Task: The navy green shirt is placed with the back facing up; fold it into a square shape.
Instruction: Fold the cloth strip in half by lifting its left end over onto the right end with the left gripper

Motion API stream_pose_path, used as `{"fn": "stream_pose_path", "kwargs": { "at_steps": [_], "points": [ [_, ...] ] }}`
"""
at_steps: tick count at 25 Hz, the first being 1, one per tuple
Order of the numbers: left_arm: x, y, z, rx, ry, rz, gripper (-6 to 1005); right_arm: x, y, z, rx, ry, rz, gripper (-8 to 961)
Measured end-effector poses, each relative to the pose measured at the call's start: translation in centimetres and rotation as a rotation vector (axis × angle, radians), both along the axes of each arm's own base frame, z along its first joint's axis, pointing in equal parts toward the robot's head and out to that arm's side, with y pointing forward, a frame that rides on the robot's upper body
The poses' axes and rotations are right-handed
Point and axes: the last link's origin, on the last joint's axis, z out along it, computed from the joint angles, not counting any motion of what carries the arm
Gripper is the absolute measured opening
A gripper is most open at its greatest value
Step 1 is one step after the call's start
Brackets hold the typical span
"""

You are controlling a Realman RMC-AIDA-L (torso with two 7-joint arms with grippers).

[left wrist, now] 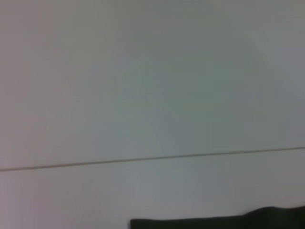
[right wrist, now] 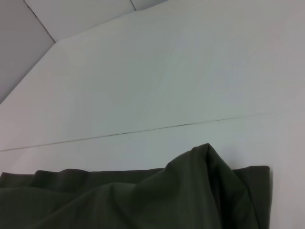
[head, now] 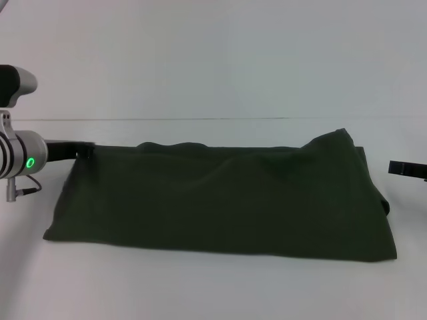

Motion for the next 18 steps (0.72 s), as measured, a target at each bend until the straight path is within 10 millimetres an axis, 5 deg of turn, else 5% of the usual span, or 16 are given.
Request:
{"fn": "stream_pose_path", "kwargs": {
  "at_steps": [7, 18],
  "points": [
    [0.3, -0.6, 1.6, 0.038, -0.038, 0.005, 177, 0.0, 0.0, 0.1, 0.001, -0.005, 0.004, 598],
    [-1.5, -1.9, 2.5, -0.064, -0.074, 0.192, 609, 0.4, 0.0, 0.1, -0.005, -0.011, -0.002, 601]
  ]
}}
